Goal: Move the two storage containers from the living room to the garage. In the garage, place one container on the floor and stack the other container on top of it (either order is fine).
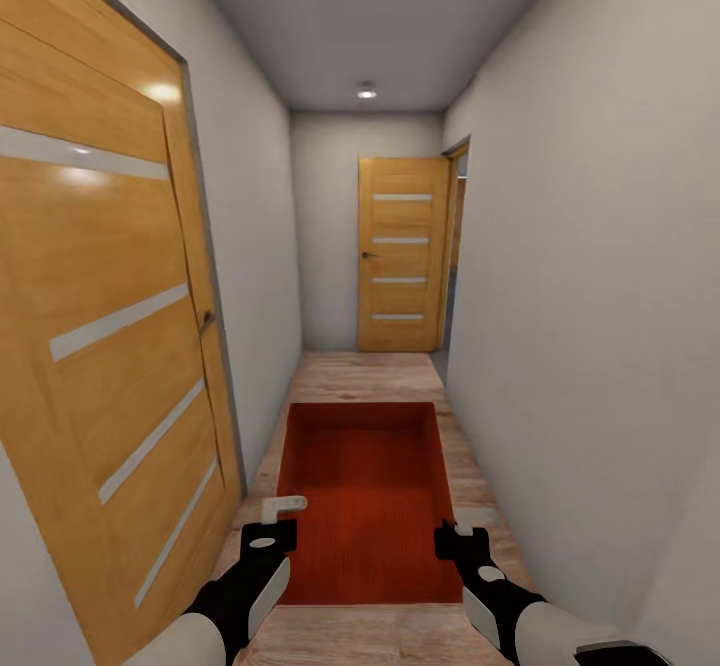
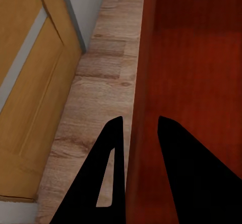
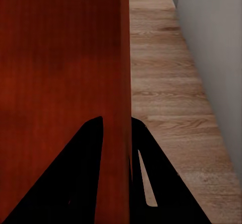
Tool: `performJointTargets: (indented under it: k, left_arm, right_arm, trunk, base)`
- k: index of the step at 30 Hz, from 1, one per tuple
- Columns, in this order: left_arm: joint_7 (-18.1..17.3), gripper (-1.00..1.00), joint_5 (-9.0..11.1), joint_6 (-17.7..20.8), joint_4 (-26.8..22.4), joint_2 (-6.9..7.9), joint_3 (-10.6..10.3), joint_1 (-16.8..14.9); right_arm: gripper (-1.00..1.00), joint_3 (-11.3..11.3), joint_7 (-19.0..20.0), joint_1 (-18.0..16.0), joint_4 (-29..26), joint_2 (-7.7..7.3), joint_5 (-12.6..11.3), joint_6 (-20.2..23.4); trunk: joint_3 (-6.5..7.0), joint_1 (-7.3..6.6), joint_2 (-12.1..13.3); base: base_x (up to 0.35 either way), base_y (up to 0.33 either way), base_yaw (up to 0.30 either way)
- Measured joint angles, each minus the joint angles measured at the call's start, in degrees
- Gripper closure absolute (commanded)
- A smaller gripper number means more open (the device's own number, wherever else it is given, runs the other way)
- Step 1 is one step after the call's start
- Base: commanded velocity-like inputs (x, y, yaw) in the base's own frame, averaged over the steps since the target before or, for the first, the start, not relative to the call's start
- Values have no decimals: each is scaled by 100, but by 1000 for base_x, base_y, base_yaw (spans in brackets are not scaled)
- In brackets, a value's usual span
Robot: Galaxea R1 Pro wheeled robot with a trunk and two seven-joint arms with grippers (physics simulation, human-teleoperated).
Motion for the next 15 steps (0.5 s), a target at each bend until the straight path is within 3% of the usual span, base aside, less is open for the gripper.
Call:
performJointTargets:
  k: [15]
  left_arm:
    - [0, 100, 2, 6, -5, 0, 1, 1]
  right_arm:
    - [100, -6, 0, 0, 0, 0, 6, 0]
  trunk:
    - [0, 0, 0]
  base:
    - [321, 0, 0]
